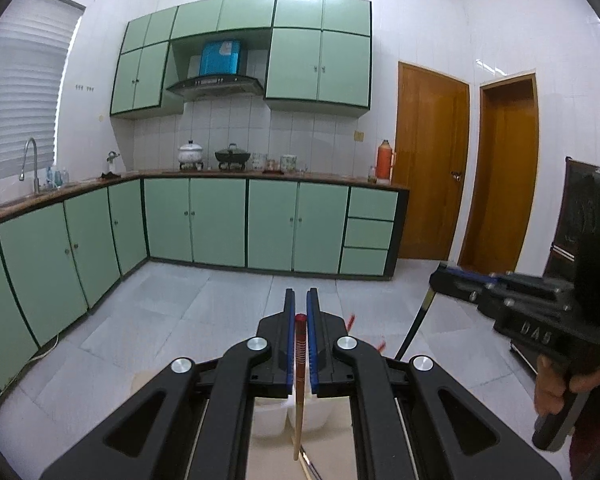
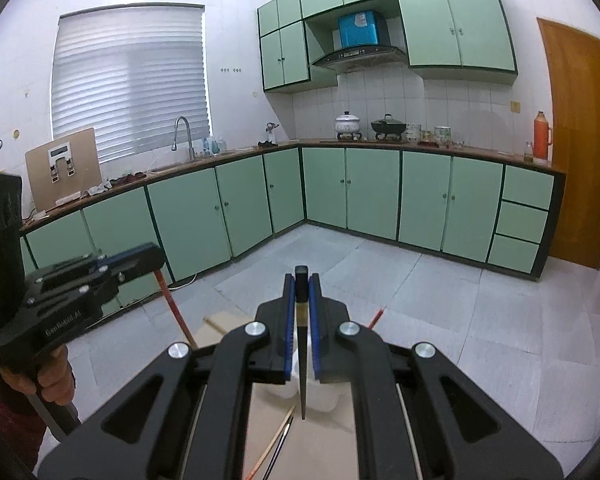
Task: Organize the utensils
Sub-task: 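Lift both held chopsticks up and lower them into the white holder, then open both tools to release the chopsticks into the holder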
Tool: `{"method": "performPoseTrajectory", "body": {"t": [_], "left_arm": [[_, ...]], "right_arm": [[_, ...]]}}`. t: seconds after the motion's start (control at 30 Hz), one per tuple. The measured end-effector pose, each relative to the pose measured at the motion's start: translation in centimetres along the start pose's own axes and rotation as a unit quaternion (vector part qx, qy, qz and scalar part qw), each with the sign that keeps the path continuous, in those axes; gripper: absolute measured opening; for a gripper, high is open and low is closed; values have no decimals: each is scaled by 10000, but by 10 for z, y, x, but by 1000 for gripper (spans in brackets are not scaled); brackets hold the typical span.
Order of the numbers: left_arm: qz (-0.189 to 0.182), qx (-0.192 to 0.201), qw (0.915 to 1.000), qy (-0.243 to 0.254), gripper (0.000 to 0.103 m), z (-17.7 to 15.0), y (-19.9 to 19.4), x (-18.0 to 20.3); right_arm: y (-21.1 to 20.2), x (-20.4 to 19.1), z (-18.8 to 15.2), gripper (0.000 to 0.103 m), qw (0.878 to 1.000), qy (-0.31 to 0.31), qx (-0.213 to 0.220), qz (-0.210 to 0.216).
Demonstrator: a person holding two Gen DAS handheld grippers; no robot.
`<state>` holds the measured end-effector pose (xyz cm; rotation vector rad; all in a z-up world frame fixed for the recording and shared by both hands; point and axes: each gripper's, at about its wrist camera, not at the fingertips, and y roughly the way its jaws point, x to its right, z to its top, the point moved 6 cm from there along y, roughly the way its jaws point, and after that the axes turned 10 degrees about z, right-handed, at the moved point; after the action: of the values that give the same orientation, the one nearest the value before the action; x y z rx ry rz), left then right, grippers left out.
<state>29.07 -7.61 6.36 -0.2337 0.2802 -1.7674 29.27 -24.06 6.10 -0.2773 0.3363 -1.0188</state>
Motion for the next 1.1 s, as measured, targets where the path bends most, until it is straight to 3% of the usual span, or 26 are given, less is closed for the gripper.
{"method": "performPoseTrajectory", "body": {"t": [0.23, 0.43, 0.87, 1.0, 1.07, 1.1], "left_arm": [[30, 143, 9999, 3, 5, 33, 34, 4], [91, 34, 10000, 2, 5, 38, 75, 3], [153, -894, 9958, -78, 5, -38, 140, -11], [175, -1068, 9941, -115, 7, -55, 140, -15], [191, -1063, 9941, -128, 11, -58, 134, -17], [198, -1047, 9942, -144, 17, -56, 133, -18]], "right_arm": [[26, 23, 19, 6, 9999, 62, 71, -76], [59, 45, 21, 6, 9997, 190, 53, -136], [116, 57, -37, 7, 9979, 411, -477, -123], [112, 55, -52, 12, 9975, 410, -535, -191], [105, 53, -53, 17, 9978, 381, -487, -247], [97, 52, -52, 26, 9980, 360, -417, -305]]}}
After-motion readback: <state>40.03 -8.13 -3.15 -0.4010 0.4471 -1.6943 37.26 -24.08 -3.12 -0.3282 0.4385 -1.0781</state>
